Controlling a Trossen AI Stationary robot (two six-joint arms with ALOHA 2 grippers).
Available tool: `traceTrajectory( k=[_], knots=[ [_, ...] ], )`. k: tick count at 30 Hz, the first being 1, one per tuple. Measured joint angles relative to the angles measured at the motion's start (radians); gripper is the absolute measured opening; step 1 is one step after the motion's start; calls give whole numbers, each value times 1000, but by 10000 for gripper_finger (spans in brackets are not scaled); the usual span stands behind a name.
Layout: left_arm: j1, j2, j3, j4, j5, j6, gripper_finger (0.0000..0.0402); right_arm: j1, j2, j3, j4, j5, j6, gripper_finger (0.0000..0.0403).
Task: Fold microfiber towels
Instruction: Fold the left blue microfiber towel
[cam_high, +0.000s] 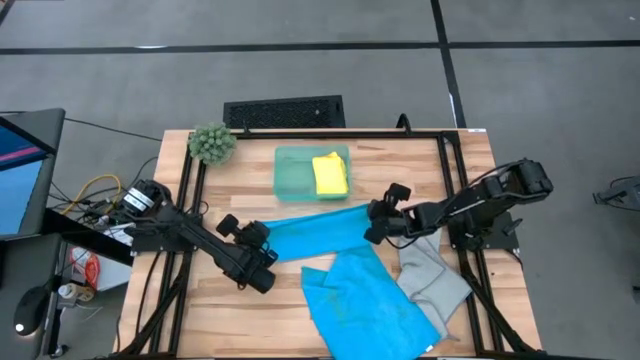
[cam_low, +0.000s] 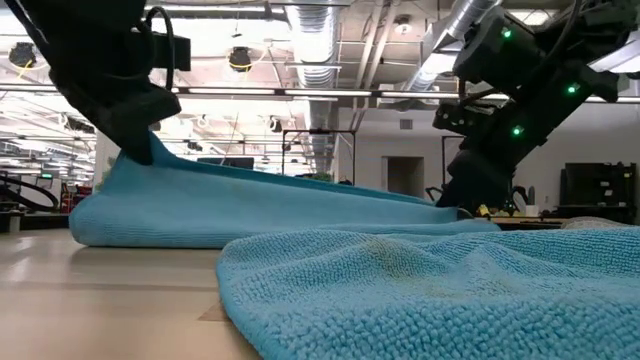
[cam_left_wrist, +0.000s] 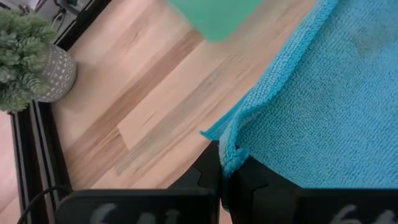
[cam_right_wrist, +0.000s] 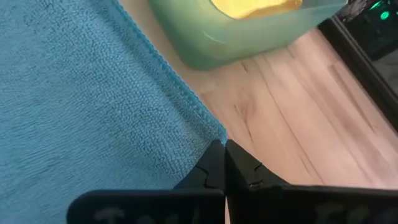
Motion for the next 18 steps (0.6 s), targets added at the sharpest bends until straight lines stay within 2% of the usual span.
traceTrajectory(
  k=[9, 13, 18],
  knots=[
    [49, 2, -17, 30, 7, 58, 9, -55, 0, -2, 25, -99, -43, 13],
    [64, 3, -82, 75, 61, 53, 32, -75, 0, -2, 37, -129, -51, 28],
    [65, 3, -134, 129, 53, 26, 73, -96, 0, -2, 40, -162, -51, 49]
  ],
)
